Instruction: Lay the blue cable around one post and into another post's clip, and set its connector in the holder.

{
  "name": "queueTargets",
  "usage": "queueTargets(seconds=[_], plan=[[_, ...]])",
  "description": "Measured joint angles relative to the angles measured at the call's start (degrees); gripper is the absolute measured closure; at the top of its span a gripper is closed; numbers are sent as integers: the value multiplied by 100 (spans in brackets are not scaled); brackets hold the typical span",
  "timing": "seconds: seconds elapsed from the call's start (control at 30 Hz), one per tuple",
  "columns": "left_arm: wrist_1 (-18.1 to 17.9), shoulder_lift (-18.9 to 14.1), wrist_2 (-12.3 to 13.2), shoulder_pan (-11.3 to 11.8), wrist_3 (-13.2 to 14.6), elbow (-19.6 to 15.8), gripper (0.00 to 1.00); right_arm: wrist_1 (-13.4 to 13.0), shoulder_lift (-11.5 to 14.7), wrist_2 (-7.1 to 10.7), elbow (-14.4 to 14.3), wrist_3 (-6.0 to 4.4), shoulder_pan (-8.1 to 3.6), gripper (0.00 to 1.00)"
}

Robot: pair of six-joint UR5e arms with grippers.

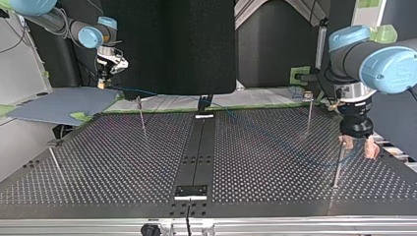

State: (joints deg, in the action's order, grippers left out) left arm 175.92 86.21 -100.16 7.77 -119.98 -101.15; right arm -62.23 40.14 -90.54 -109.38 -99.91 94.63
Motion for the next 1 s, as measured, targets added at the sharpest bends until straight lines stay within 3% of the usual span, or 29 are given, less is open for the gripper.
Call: queueTargets(seconds=[0.27, 0.67, 1.0], plan=[[72, -147, 34, -45, -6, -85, 0, 0, 0, 0, 3, -1, 0, 100], [-1, -475, 305, -81, -108, -394, 0, 7, 0, 0, 1, -4, 2, 100], [34, -865, 381, -209, -103, -556, 0, 32, 0, 0, 0, -4, 4, 100]])
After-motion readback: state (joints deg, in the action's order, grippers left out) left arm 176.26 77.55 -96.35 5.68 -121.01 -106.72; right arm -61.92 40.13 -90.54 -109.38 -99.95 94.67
